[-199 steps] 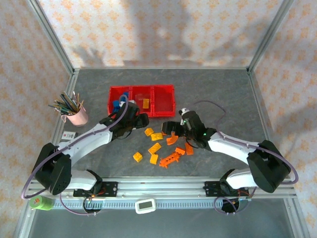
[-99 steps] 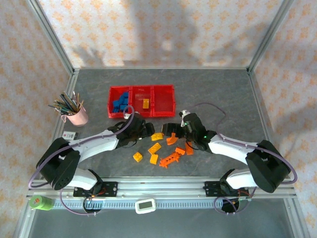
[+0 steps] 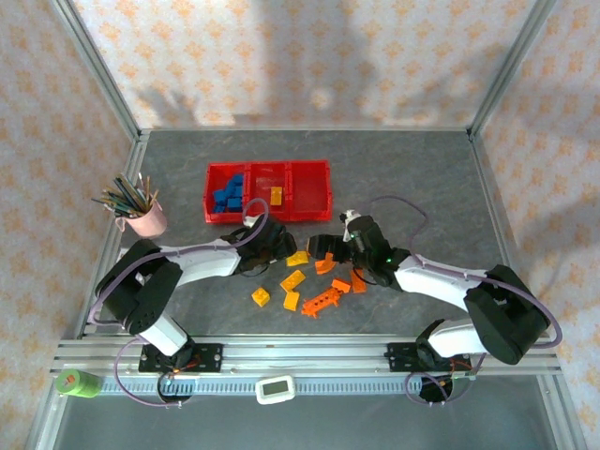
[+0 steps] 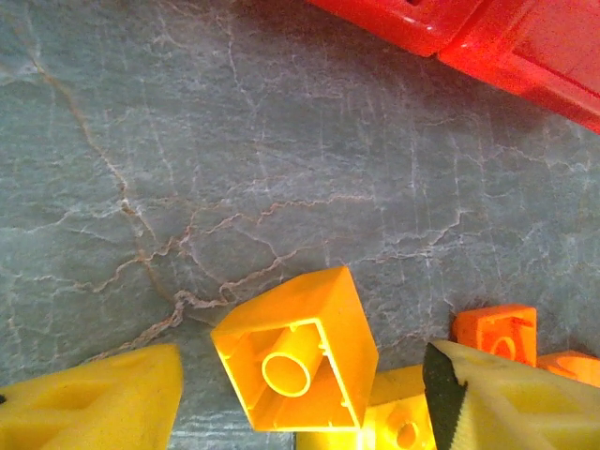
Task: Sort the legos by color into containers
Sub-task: Pick up the lego from the center of the table.
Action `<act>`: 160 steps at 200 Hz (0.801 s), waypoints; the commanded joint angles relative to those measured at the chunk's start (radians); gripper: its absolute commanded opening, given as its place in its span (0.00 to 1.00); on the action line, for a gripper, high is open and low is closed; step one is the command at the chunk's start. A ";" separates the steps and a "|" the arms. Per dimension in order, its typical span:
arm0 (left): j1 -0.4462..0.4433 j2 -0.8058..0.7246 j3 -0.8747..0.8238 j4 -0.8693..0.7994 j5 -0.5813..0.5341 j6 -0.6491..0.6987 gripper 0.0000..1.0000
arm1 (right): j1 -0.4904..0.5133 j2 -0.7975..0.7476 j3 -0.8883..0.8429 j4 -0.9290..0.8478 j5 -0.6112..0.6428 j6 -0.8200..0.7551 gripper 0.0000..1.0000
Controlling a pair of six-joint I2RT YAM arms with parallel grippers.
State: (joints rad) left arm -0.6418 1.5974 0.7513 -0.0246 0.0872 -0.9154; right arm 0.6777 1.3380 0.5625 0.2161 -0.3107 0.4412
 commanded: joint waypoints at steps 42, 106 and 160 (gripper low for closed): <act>-0.009 0.058 0.026 0.063 -0.020 -0.020 0.59 | -0.004 0.013 -0.002 0.023 0.019 -0.020 1.00; -0.009 0.093 0.039 0.083 -0.014 -0.024 0.47 | -0.004 0.009 -0.004 0.022 0.019 -0.020 1.00; -0.009 0.076 0.052 0.079 -0.016 -0.019 0.39 | -0.005 0.007 0.001 0.016 0.019 -0.019 1.00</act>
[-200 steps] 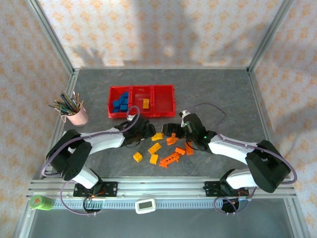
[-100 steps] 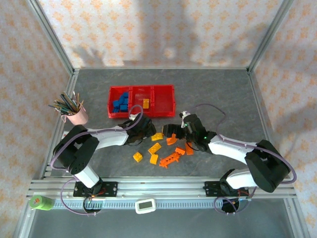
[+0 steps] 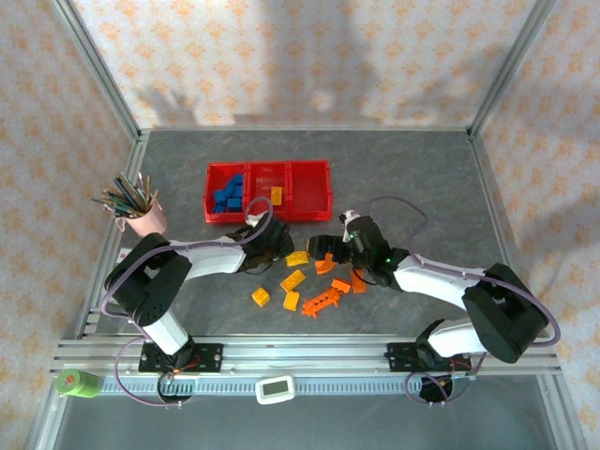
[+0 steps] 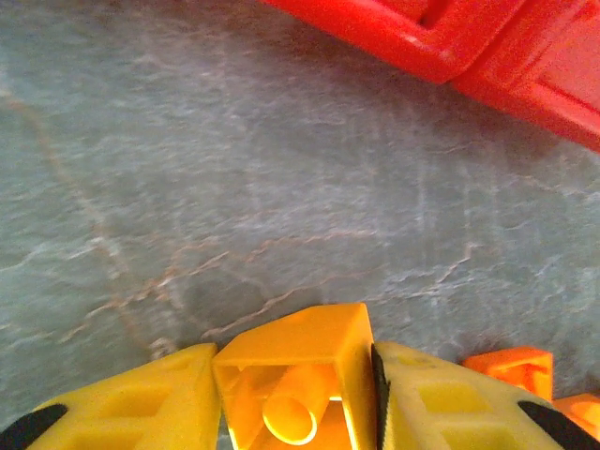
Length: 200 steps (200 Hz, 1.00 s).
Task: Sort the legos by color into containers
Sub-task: Pick up the lego from the center of the table, then place the lego in the container.
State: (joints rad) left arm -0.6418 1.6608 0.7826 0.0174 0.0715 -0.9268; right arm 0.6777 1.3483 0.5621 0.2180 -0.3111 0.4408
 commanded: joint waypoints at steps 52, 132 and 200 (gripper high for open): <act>-0.009 -0.059 0.017 -0.004 -0.024 -0.001 0.37 | -0.004 -0.033 0.045 -0.023 0.003 -0.023 1.00; 0.050 -0.205 0.127 -0.220 -0.190 0.142 0.39 | -0.004 -0.022 0.164 -0.048 -0.020 -0.006 1.00; 0.215 -0.037 0.390 -0.268 -0.197 0.325 0.39 | -0.019 0.057 0.235 -0.044 0.008 0.051 1.00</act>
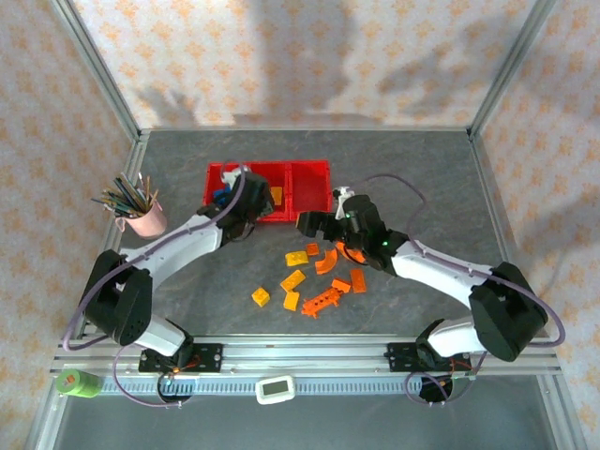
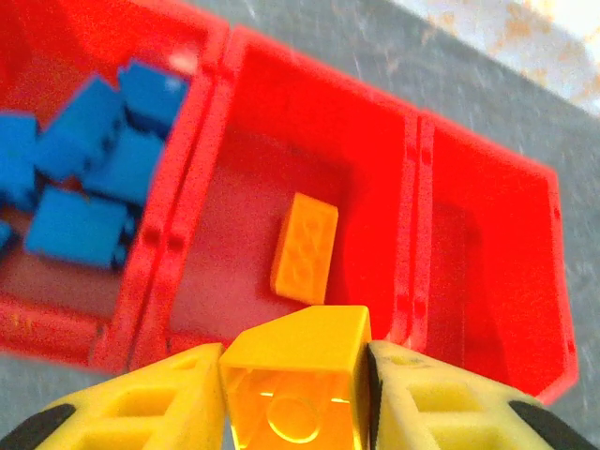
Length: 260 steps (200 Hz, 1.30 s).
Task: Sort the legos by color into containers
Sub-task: Place the lego in the container, then pick up the lego from the middle-left of the table.
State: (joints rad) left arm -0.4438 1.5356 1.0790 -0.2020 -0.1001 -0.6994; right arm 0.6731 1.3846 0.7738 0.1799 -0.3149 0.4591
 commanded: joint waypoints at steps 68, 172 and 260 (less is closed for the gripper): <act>0.048 0.401 0.408 -0.155 -0.070 0.200 0.39 | -0.027 0.003 0.012 -0.010 0.017 0.033 1.00; 0.045 0.318 0.407 -0.214 0.032 0.240 0.56 | -0.029 -0.070 0.001 -0.080 0.030 -0.030 1.00; -0.060 -0.123 -0.099 -0.209 0.072 0.138 0.64 | -0.016 -0.100 -0.073 -0.129 -0.031 -0.090 1.00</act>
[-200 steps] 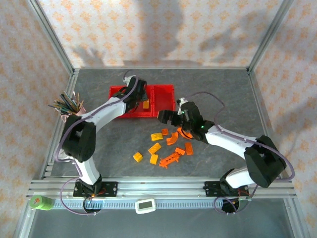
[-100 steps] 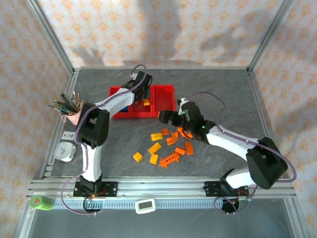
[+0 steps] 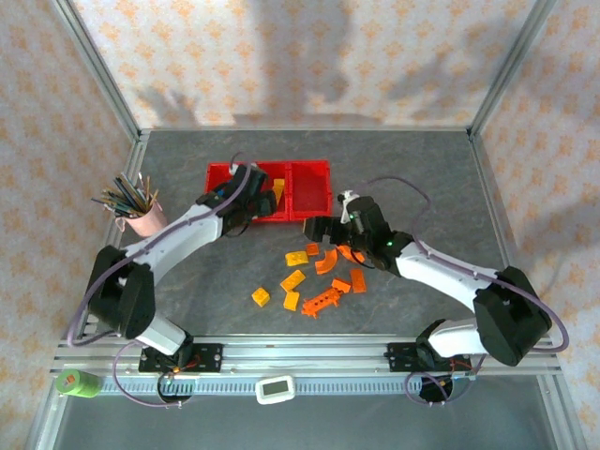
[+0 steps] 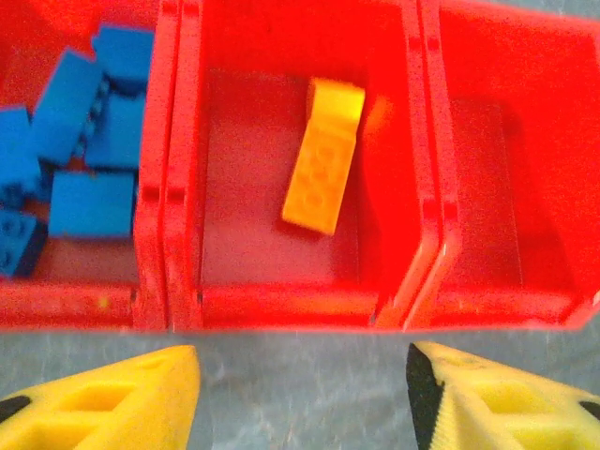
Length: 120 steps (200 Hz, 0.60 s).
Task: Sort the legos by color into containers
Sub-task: Pick up the lego from the middle-left of the table.
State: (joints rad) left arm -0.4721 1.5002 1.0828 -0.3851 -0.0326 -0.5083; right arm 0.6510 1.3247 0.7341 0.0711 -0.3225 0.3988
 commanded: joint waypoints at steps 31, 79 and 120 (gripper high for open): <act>-0.101 -0.212 -0.220 -0.087 -0.011 -0.158 0.66 | 0.050 -0.054 -0.061 -0.022 -0.023 -0.056 1.00; -0.206 -0.369 -0.368 -0.163 0.012 -0.324 0.72 | 0.174 -0.046 -0.087 -0.004 0.014 -0.084 1.00; -0.309 -0.470 -0.480 -0.186 0.054 -0.473 0.76 | 0.216 -0.057 -0.151 0.082 0.016 -0.032 1.00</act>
State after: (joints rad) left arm -0.7338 1.0740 0.6563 -0.5236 -0.0105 -0.8486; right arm 0.8532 1.2926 0.6205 0.0849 -0.3298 0.3435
